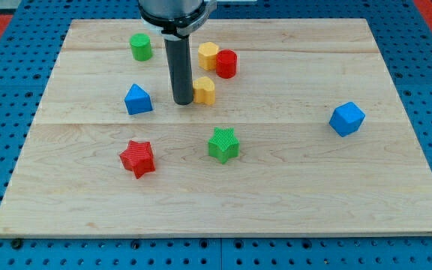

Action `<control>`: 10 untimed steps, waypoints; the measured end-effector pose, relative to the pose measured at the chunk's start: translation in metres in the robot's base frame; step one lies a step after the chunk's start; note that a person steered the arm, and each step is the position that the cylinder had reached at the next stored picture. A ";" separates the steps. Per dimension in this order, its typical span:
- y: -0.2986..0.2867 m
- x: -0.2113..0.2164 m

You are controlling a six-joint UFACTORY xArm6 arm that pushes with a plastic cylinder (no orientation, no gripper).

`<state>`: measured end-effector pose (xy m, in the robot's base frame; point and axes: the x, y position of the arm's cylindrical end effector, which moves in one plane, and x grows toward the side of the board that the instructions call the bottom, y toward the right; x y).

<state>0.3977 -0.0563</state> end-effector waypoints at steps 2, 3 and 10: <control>0.036 0.029; 0.044 -0.009; 0.011 0.001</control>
<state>0.3991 -0.0457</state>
